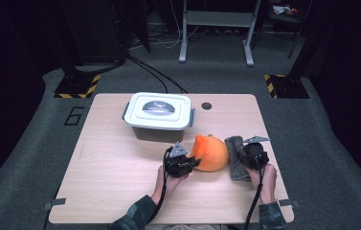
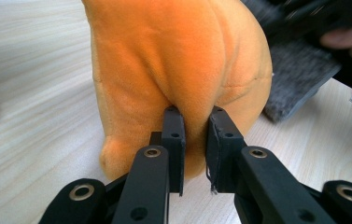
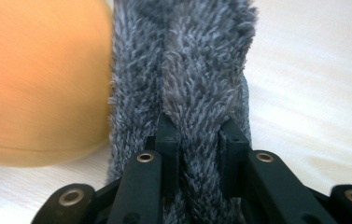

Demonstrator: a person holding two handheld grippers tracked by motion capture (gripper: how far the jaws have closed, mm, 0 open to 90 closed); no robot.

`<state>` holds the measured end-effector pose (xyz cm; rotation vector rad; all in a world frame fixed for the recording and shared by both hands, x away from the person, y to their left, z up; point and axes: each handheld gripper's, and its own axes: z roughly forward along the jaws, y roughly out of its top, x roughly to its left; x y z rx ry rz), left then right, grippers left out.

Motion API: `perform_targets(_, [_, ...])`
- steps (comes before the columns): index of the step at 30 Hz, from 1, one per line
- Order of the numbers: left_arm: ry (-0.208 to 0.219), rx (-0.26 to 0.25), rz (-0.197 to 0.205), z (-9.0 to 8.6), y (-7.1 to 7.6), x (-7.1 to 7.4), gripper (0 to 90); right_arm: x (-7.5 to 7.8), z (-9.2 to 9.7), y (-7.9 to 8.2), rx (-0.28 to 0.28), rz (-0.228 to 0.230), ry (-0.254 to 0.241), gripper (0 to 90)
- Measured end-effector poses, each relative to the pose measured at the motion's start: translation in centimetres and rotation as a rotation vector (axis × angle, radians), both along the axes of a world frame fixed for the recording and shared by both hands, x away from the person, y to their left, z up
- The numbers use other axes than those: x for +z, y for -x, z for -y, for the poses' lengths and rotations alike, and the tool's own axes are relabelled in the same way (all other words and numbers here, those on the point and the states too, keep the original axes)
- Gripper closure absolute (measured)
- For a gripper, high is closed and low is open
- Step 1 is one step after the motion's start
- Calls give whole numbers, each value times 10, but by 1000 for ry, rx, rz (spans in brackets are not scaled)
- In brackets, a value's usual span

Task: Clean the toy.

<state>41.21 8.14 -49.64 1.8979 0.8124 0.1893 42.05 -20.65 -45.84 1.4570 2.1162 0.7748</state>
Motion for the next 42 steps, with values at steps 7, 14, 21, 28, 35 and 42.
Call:
perform_targets(7, [-2, -1, 1, 0, 0, 0, 780, 33, -18, 16, 86, 112, -18, 745])
perform_targets(14, [-5, -2, 8, -2, -1, 0, 675, 21, -43, 9, 136, 79, 13, 749])
perform_targets(21, [-90, 0, 76, 1, 2, 3, 447, 18, -38, 6, 130, 74, 0, 749])
perform_targets(28, [-123, -20, 119, 8, 0, -1, 612, 15, -35, 3, 130, 76, -3, 749])
perform_targets(35, [-58, 6, 86, 6, -2, -1, 808, 21, -34, 6, 118, 101, -1, 747])
perform_targets(42, [16, 10, -4, 4, 0, 6, 813, 46, -43, 22, 169, 160, -15, 747])
